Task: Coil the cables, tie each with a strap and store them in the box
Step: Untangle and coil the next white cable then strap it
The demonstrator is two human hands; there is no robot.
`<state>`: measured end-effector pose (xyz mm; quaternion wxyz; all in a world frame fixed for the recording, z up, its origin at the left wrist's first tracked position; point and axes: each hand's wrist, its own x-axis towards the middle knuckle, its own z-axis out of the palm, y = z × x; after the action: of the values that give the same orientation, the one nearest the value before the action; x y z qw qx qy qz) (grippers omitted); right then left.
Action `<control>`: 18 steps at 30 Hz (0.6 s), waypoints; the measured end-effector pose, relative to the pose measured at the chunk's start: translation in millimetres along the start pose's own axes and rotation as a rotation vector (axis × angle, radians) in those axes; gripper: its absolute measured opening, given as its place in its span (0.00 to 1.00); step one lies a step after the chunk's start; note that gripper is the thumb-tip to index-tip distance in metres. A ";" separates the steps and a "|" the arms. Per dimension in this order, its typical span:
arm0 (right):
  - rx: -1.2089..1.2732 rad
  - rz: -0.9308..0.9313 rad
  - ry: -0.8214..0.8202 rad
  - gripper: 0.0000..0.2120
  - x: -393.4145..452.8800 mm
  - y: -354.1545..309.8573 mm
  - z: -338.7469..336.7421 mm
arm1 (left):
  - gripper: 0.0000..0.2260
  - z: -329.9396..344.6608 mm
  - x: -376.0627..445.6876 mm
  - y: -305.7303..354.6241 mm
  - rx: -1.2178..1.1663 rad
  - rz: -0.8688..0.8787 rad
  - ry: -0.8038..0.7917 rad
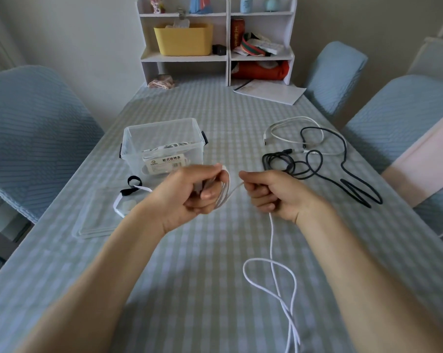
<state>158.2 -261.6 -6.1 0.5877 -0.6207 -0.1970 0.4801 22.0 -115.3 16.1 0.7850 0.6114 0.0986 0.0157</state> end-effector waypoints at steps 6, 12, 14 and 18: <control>-0.071 0.109 -0.124 0.16 -6.4 1.3 -15.2 | 0.15 -9.9 -0.9 6.3 0.237 -0.015 0.003; -0.031 0.152 -0.153 0.14 -11.3 -2.7 -24.1 | 0.13 -37.8 -4.8 18.2 0.040 -0.061 0.048; 0.063 0.118 -0.070 0.14 -14.2 -3.5 -35.3 | 0.14 -52.6 -7.2 19.0 0.048 -0.060 0.087; 0.222 0.003 0.104 0.15 -8.2 -2.3 -43.9 | 0.14 -61.2 -5.4 12.4 0.052 -0.049 0.129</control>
<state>191.5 -291.4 -7.6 0.6614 -0.5764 -0.1110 0.4669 7.3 -54.4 14.6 0.7610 0.6267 0.1644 0.0333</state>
